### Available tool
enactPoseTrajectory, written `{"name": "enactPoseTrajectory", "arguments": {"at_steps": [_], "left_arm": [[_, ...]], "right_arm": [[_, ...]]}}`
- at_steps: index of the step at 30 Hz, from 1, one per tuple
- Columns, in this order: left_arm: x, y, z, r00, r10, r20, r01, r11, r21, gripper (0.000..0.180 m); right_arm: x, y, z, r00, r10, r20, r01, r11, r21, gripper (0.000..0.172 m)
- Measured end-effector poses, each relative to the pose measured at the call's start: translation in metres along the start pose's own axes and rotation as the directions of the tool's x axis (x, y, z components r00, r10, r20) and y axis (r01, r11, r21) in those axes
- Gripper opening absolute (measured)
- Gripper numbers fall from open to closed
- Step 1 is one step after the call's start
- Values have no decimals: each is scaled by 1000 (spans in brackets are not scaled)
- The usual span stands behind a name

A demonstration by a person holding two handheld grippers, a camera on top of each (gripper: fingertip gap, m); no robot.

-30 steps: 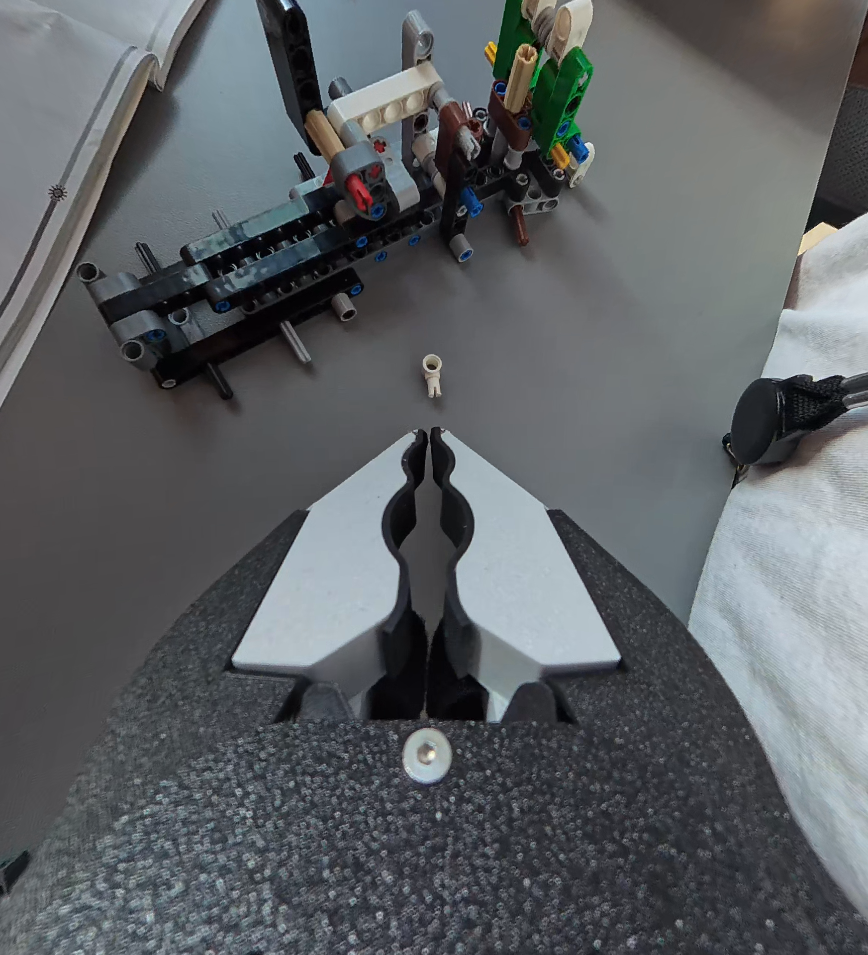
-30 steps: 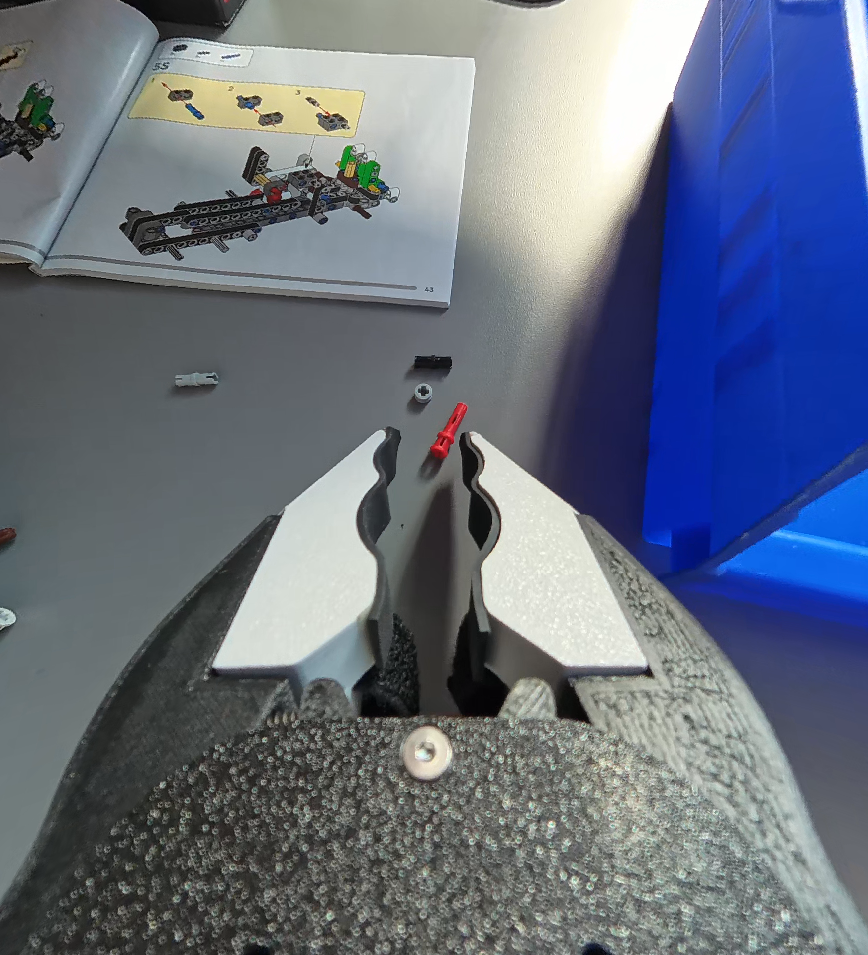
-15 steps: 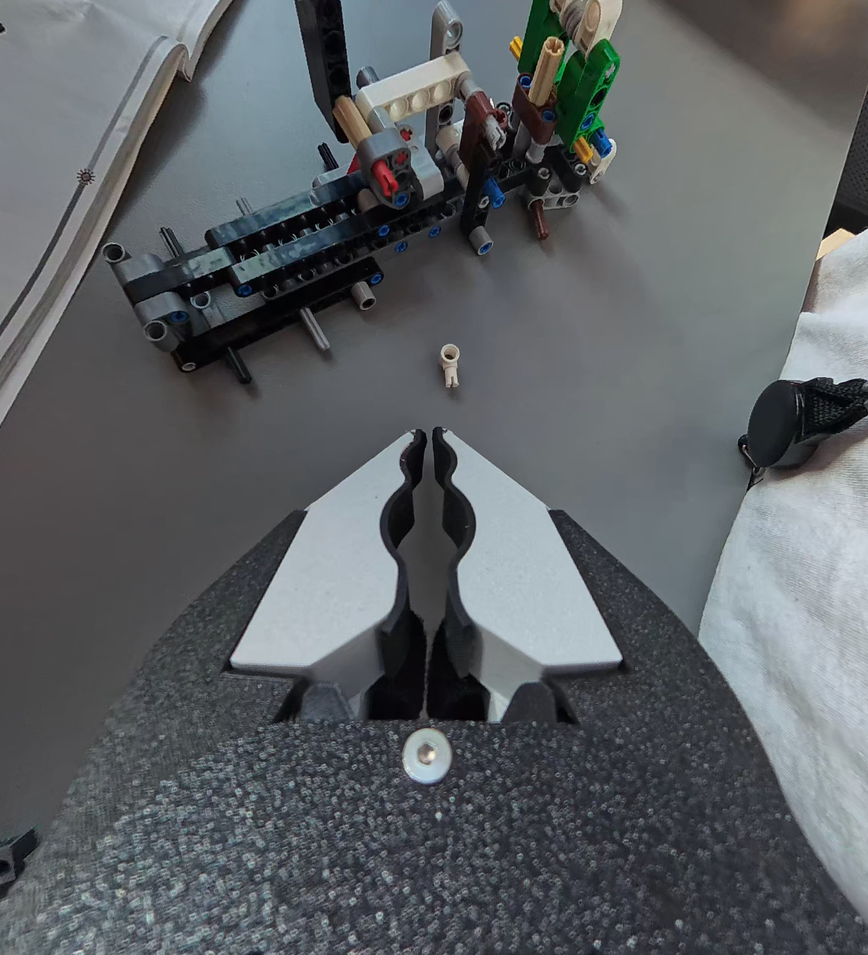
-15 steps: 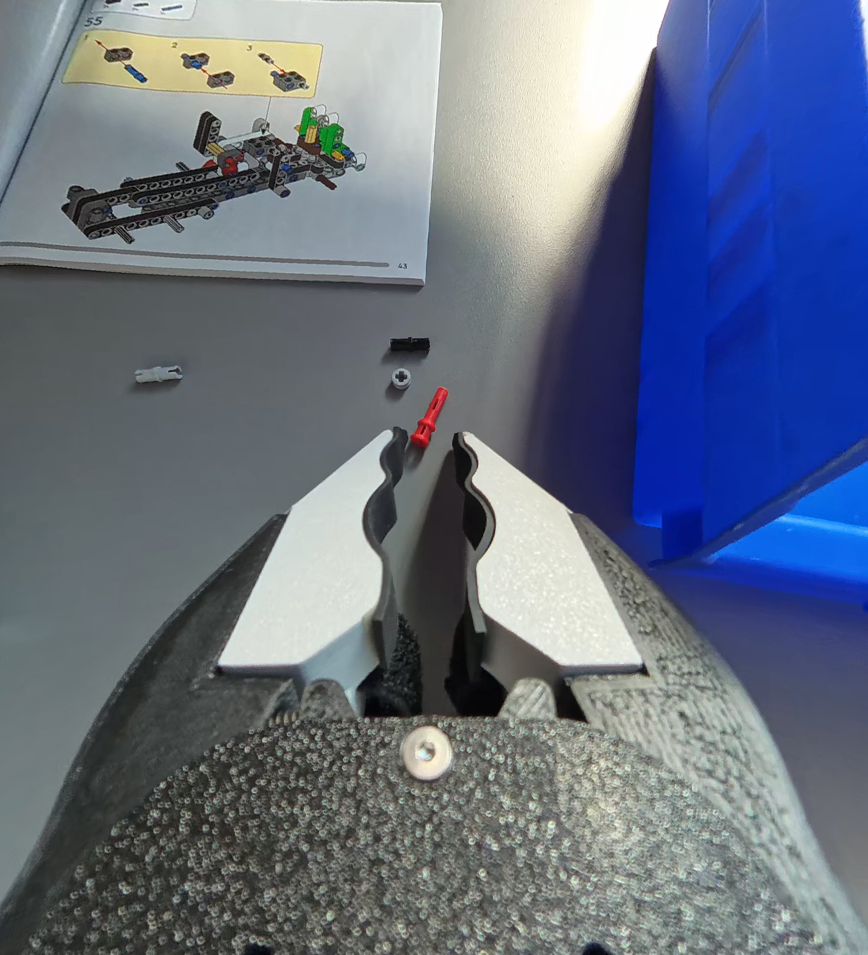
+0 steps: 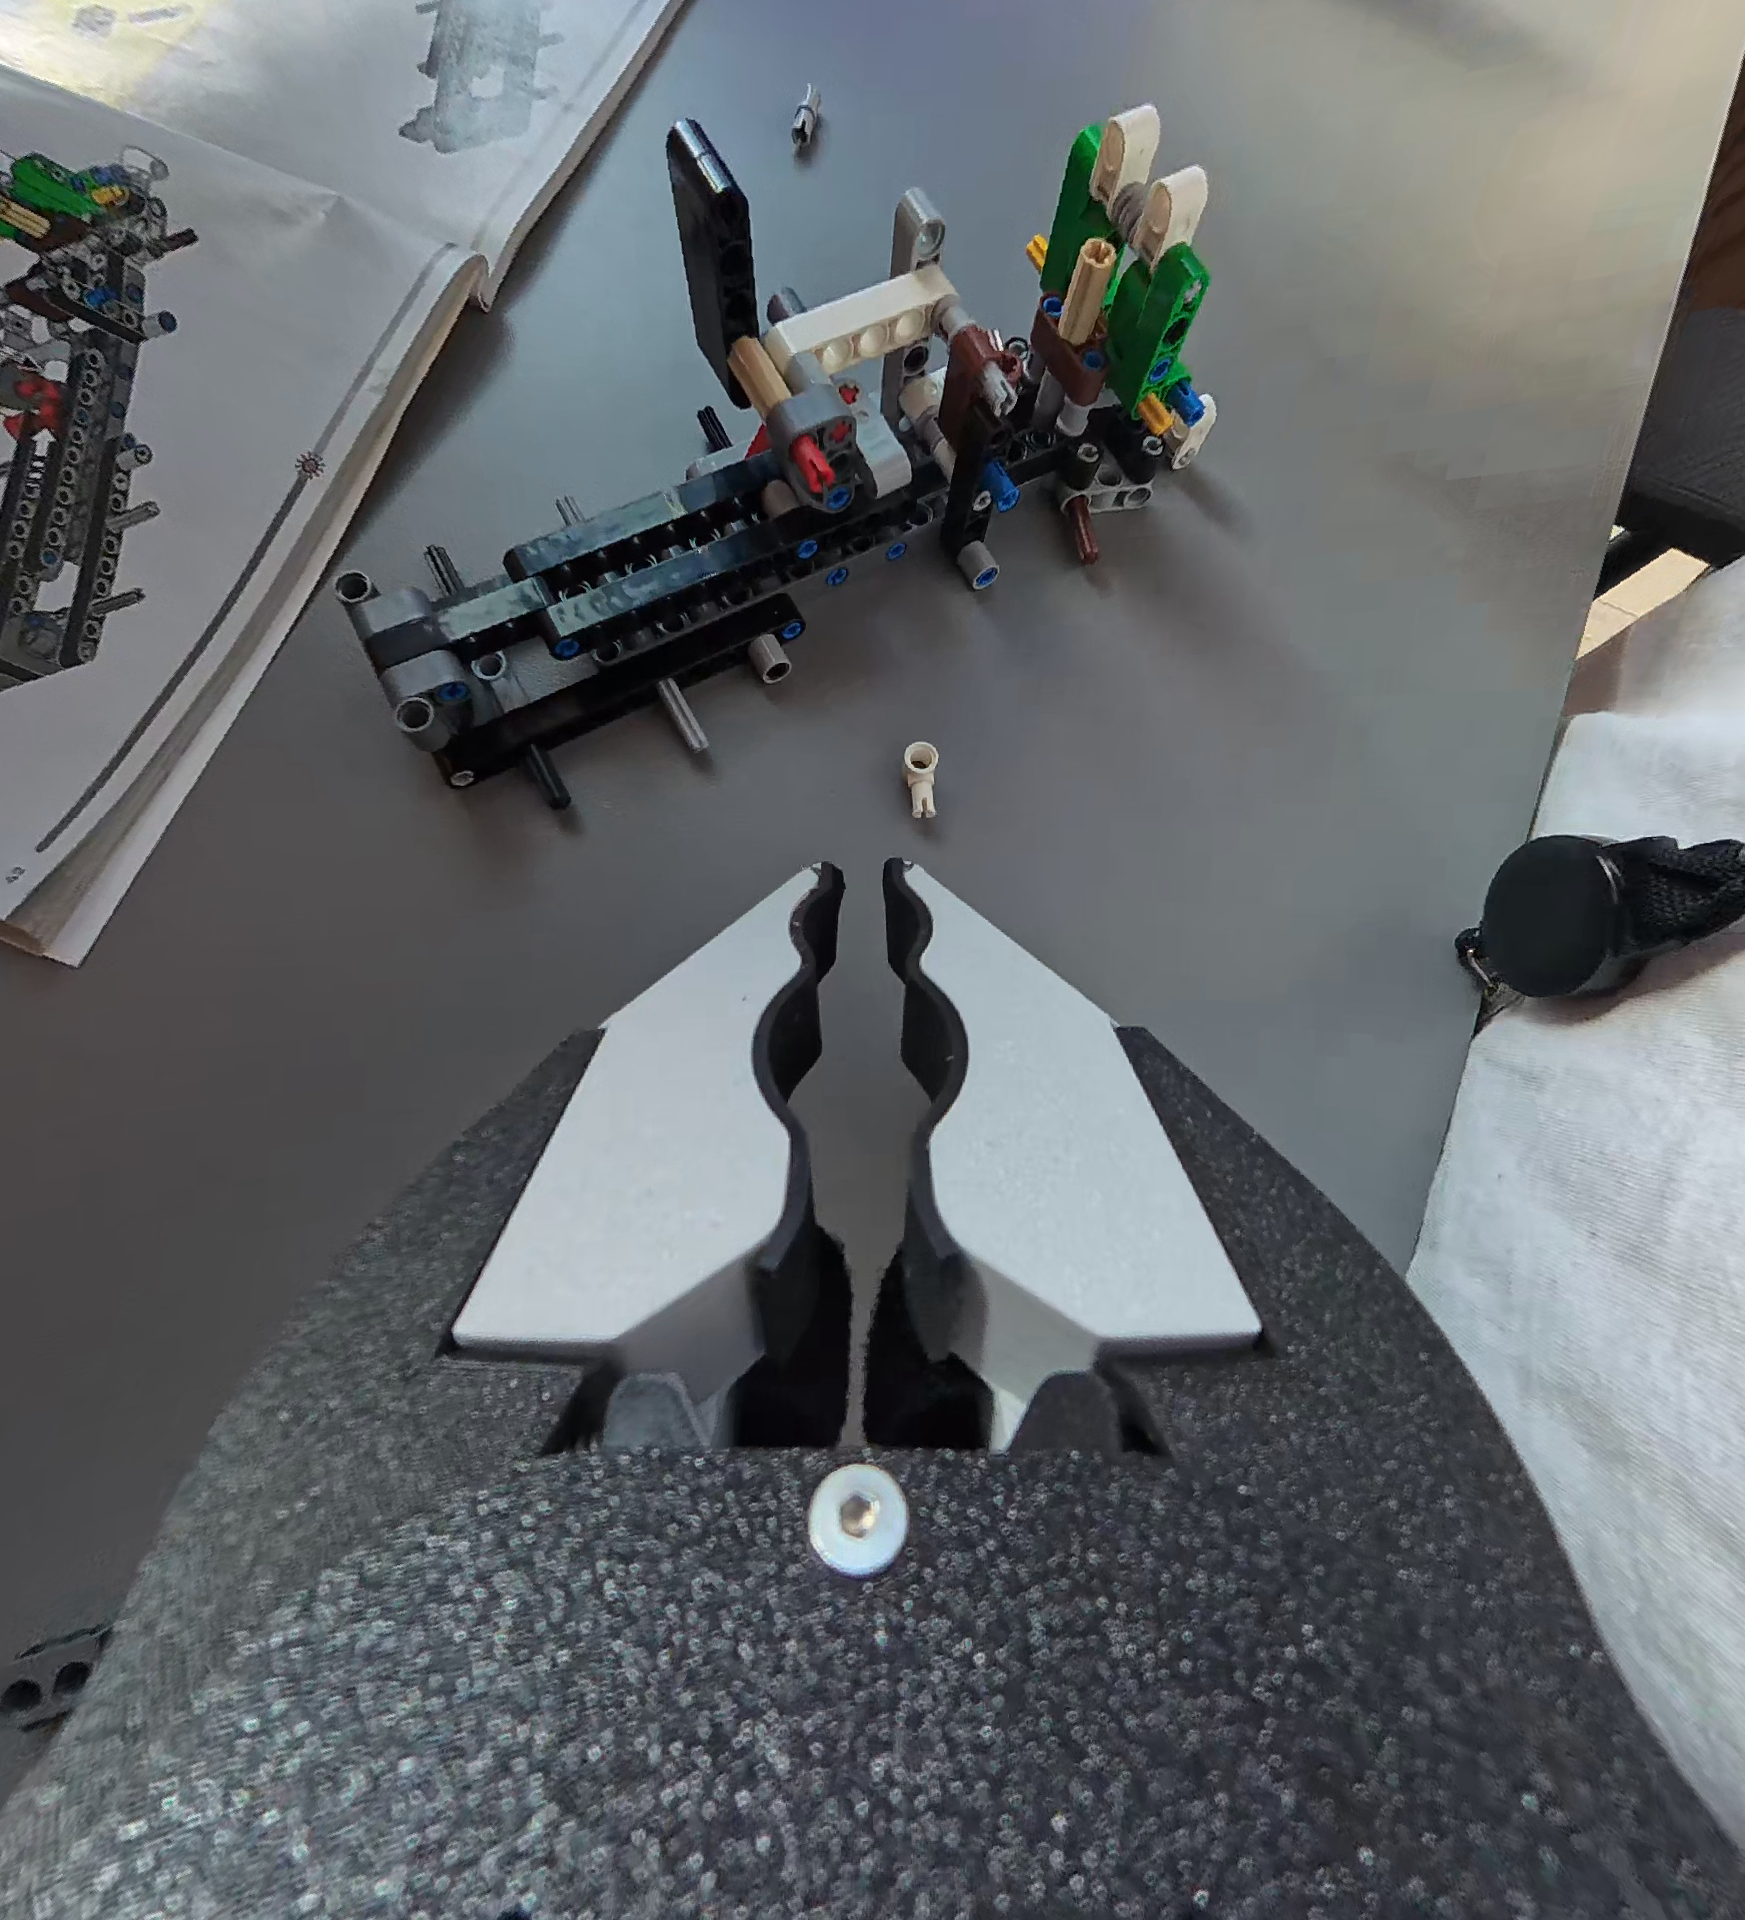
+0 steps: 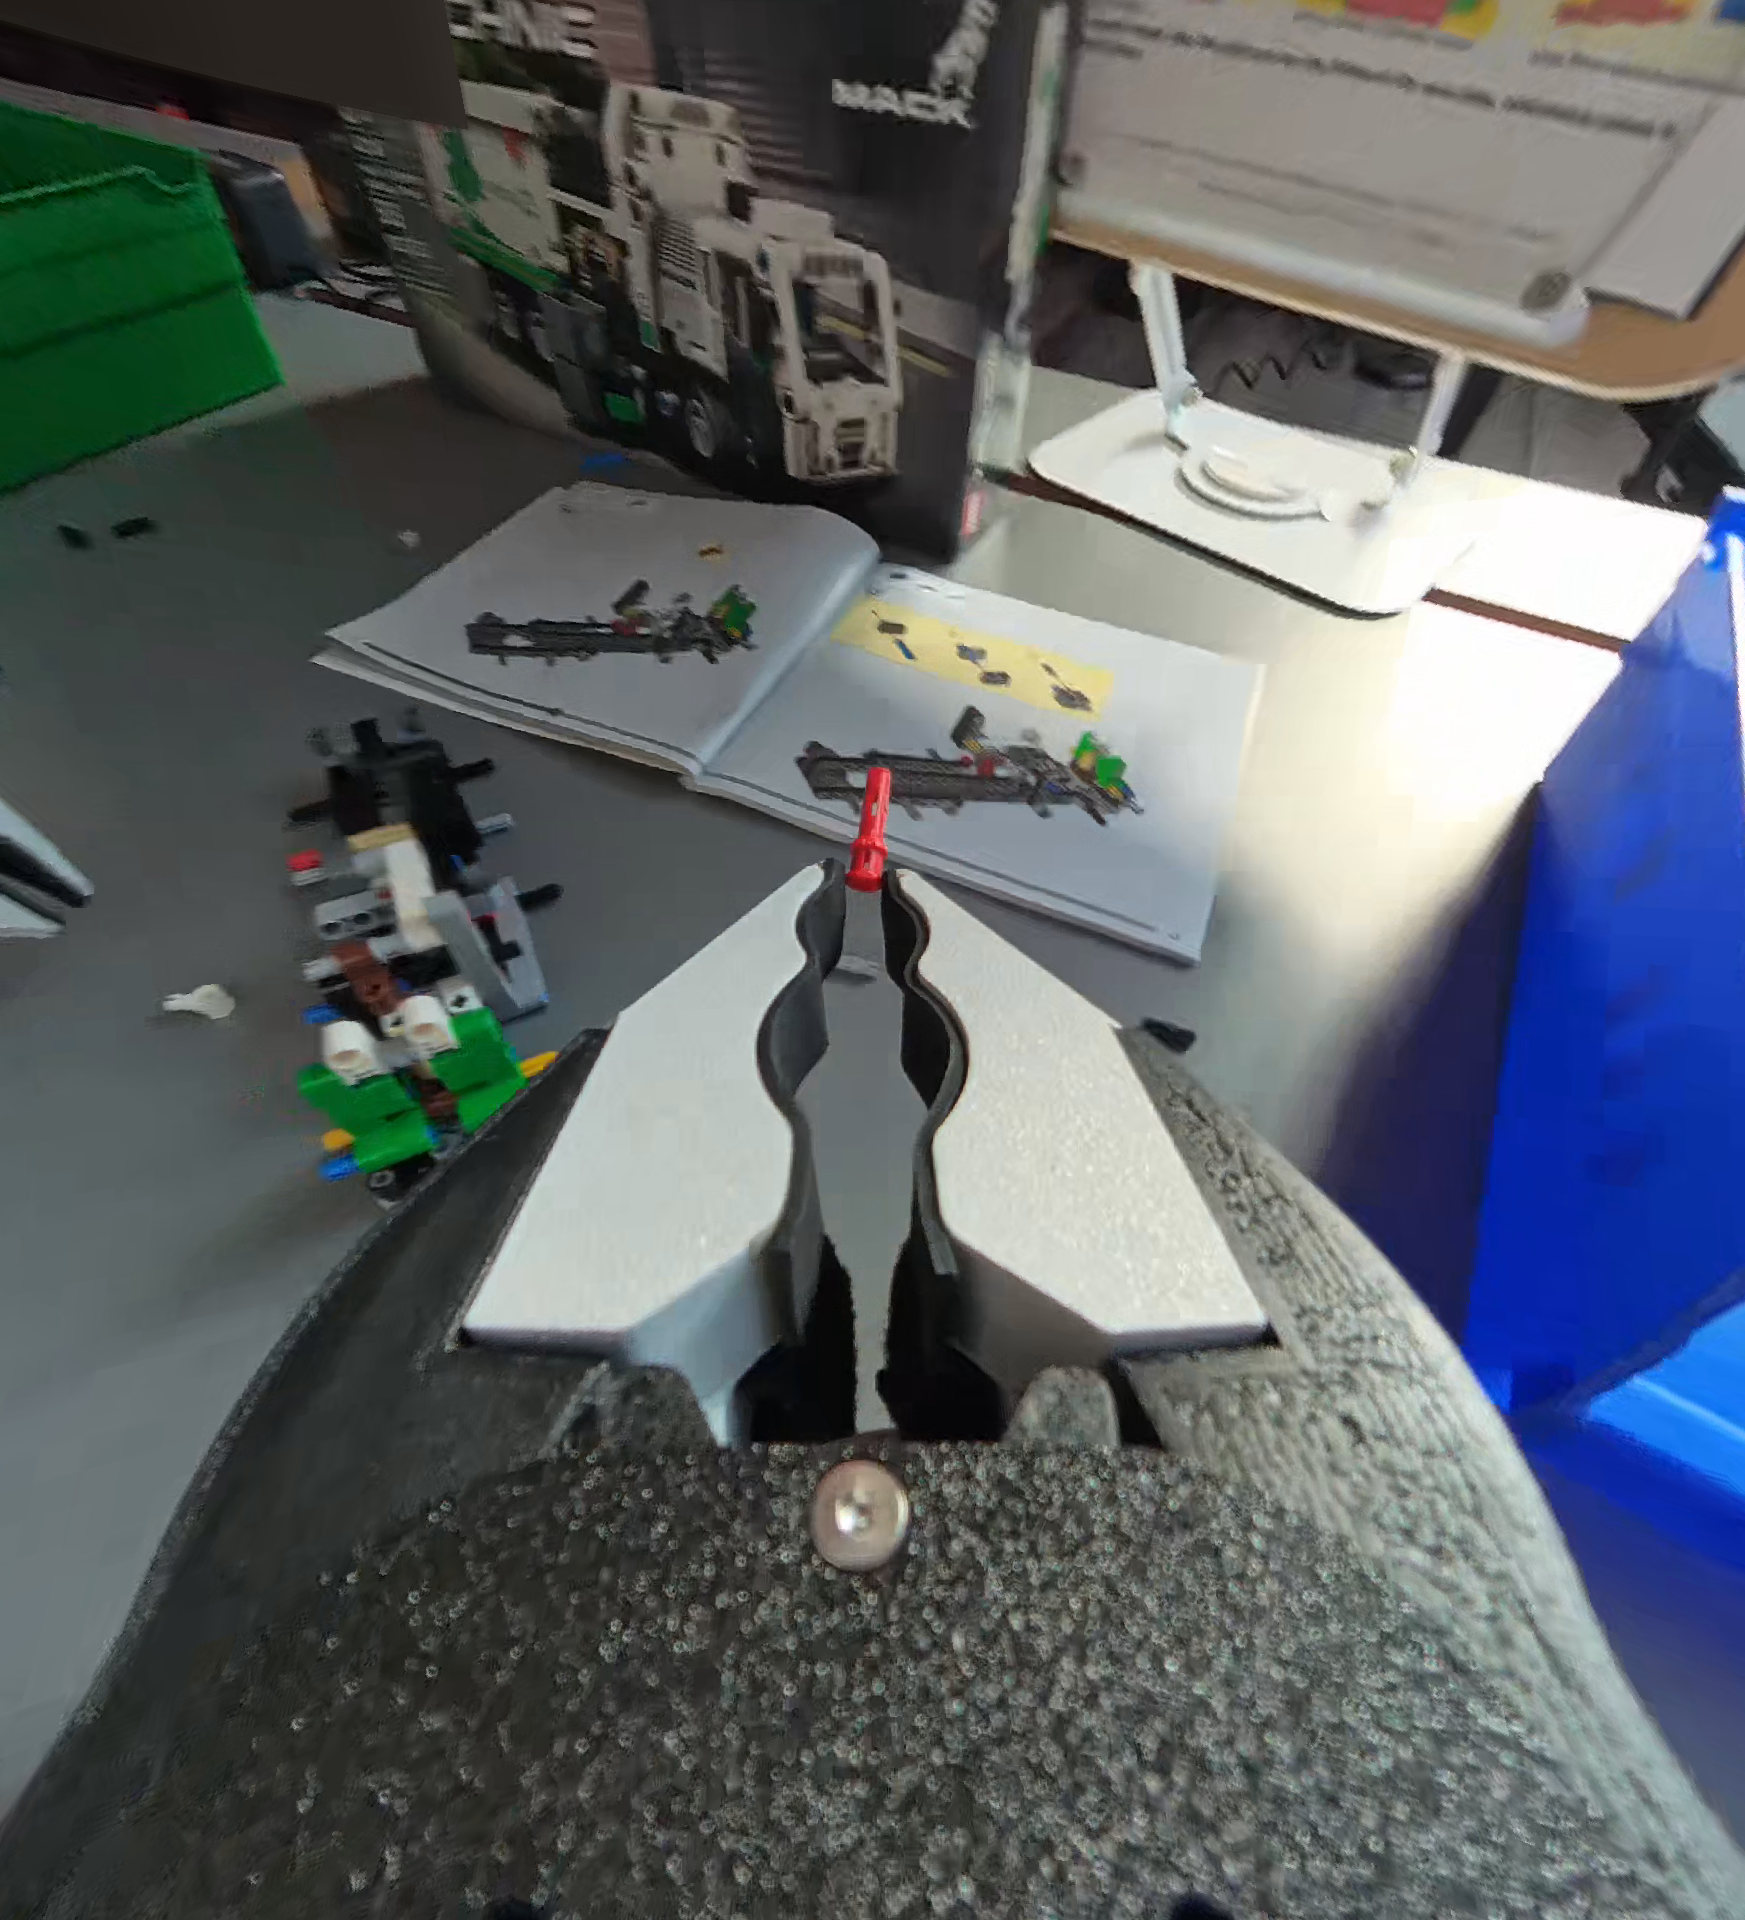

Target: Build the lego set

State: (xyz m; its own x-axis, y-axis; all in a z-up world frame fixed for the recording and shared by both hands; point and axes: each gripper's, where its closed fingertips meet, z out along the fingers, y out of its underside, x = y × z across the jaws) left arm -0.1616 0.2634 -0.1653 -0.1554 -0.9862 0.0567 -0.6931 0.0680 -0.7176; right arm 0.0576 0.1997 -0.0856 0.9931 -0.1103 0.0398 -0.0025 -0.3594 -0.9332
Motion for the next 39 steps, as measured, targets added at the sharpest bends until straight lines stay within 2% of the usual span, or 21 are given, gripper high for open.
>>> {"name": "enactPoseTrajectory", "arguments": {"at_steps": [3,5,8,10,16,20,27,29,32,39], "left_arm": [[-1,0,-2,1000,13,3,-14,1000,9,9],[-5,4,-2,1000,-8,12,8,1000,-2,12],[-5,5,-2,1000,-28,-6,28,999,16,14],[-1,3,-2,999,-24,-23,24,999,30,14],[14,7,-2,999,-7,-50,9,999,39,12],[12,15,0,1000,11,-11,-11,1000,7,10],[9,11,6,1000,-5,-11,5,1000,20,9],[7,6,9,1000,0,-6,0,1000,23,9],[9,-2,16,1000,16,-25,-16,1000,16,9],[13,-3,35,996,71,-62,-74,996,-58,8]], "right_arm": [[-61,-24,-12,969,-150,198,139,988,70,6],[-96,-25,-18,929,-216,301,201,976,79,6],[-146,-4,-23,851,-207,482,228,974,17,6],[-168,16,-18,825,-179,537,234,972,-36,6],[-200,68,15,854,-153,497,313,914,-257,6],[-211,80,31,872,-152,465,318,899,-303,6],[-220,83,45,879,-88,469,268,904,-332,7],[-219,82,44,879,-80,471,257,909,-327,15],[-214,80,38,873,-60,483,238,919,-316,21],[-197,69,20,862,-61,502,203,951,-233,21]]}}
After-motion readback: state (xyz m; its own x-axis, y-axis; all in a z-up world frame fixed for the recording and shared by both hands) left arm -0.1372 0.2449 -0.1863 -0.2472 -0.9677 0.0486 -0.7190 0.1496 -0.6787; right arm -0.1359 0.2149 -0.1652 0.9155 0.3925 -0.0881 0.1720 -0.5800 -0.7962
